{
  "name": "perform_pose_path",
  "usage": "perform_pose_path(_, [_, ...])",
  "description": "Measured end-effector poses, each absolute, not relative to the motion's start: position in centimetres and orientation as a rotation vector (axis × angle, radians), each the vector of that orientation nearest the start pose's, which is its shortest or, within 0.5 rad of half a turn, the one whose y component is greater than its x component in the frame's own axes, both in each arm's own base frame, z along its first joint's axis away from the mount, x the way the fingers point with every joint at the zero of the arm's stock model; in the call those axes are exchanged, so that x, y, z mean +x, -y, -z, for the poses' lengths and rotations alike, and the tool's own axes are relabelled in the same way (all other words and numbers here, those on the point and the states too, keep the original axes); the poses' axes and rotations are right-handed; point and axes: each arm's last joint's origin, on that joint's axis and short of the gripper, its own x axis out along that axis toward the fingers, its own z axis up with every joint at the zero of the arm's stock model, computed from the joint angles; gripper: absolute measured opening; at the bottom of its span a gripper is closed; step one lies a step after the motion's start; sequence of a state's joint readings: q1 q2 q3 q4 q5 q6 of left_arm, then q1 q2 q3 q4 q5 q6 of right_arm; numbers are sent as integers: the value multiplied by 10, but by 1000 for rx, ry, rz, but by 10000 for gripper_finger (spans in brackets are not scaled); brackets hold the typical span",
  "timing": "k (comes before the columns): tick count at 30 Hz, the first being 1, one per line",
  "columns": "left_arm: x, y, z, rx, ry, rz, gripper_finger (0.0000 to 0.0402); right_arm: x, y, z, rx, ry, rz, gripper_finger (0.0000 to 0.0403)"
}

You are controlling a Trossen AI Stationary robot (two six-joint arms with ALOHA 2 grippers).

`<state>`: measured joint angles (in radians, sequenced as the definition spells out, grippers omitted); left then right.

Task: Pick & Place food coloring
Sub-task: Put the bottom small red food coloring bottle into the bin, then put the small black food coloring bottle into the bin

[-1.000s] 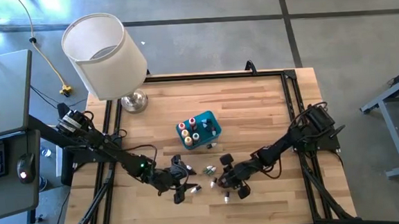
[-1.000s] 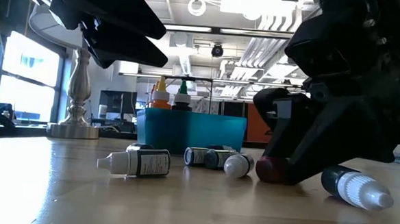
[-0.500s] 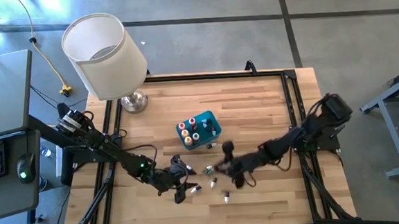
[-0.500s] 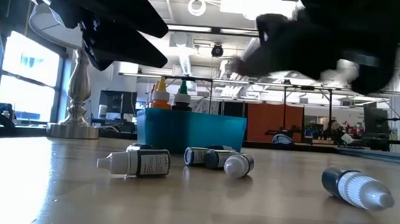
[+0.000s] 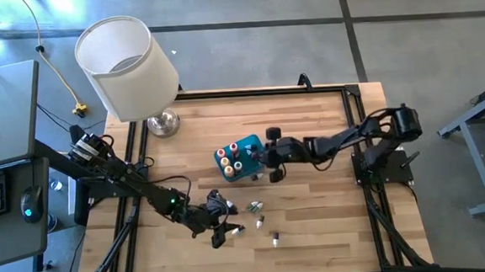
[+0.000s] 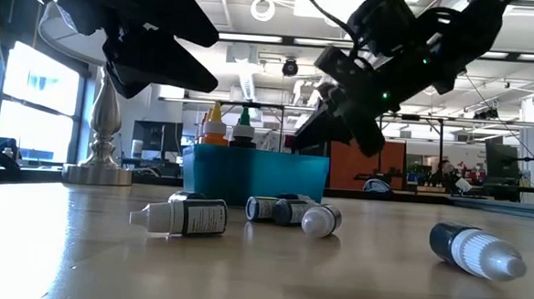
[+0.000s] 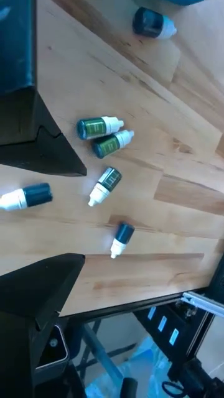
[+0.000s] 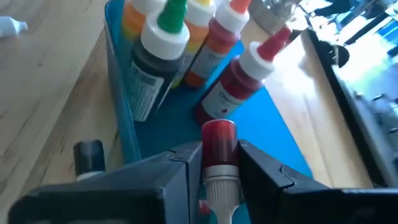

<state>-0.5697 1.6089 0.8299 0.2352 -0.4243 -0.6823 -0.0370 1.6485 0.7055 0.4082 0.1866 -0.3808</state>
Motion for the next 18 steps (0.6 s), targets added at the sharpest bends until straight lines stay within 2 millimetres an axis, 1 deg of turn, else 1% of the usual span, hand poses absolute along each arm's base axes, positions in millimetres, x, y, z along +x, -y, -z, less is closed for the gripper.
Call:
perform_pose_path(4, [282, 165, -189, -394, -478, -69, 211, 315, 24, -153, -359, -580, 128, 101])
perform_pose_path(6, [283, 163, -190, -395, -465, -98, 211, 315, 25, -153, -325, -573, 105, 106])
perform_pose_path(10, [286, 159, -189, -480, -473, -109, 211, 315, 22, -153, -320, -568, 74, 115])
perform_pose_path(13, [285, 158, -186, -500, -540, -68, 211, 316, 18, -155, -337, -555, 109, 122])
perform_pose_path(15, [281, 158, -180, -416, -608, -48, 211, 317, 14, -157, -349, -526, 129, 125])
perform_pose_path(18, [277, 155, -170, -212, -697, -23, 211, 320, 6, -161, -350, -480, 111, 125])
